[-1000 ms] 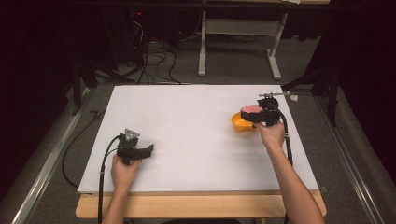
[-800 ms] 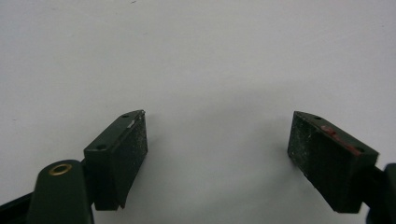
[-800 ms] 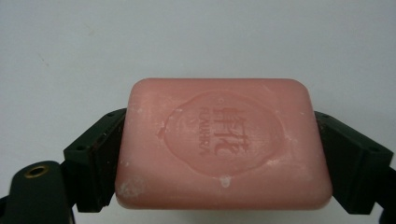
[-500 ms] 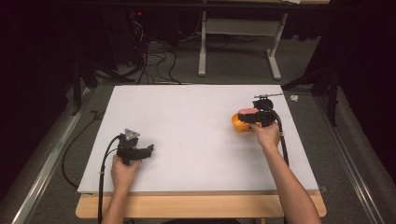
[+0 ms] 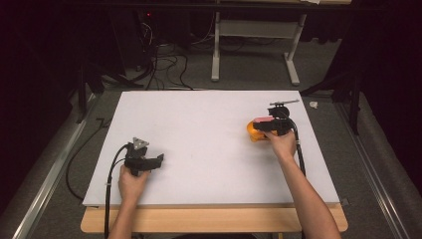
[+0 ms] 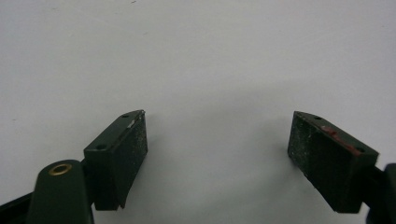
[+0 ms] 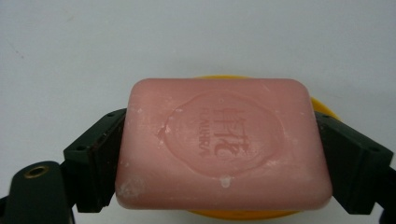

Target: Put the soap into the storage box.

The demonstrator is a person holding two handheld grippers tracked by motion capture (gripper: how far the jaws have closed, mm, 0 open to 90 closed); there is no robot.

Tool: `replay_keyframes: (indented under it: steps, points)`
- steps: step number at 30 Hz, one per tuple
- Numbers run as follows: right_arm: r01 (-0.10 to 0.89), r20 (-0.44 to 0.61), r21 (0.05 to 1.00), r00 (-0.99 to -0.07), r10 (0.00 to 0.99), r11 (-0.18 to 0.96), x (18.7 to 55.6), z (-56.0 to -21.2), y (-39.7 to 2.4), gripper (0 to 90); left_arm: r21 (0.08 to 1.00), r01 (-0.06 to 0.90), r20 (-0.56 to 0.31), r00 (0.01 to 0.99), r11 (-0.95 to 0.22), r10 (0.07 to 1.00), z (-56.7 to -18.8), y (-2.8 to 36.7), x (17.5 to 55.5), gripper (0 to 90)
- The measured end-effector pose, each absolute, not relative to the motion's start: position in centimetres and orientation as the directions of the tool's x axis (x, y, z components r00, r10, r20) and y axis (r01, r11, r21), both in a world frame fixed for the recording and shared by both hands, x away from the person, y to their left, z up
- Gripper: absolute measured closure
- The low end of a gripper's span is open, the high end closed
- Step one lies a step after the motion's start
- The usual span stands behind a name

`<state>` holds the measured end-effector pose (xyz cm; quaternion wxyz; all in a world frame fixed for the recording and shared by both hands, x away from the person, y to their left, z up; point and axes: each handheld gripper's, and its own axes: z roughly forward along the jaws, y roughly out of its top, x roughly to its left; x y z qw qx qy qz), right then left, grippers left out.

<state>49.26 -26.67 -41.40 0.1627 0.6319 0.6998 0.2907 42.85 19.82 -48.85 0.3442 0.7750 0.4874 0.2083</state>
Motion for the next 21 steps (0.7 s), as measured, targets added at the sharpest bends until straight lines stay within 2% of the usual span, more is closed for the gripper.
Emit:
replay_keyframes:
  steps: [21]
  points:
    - [0.81, 0.125, 0.586, -0.126, 0.984, 0.03, 49.81, -42.44, -26.2, 13.3, 0.736, 0.612, -0.012, 0.438, -0.289, 0.899, -48.85, 19.82, 42.84, 20.4]
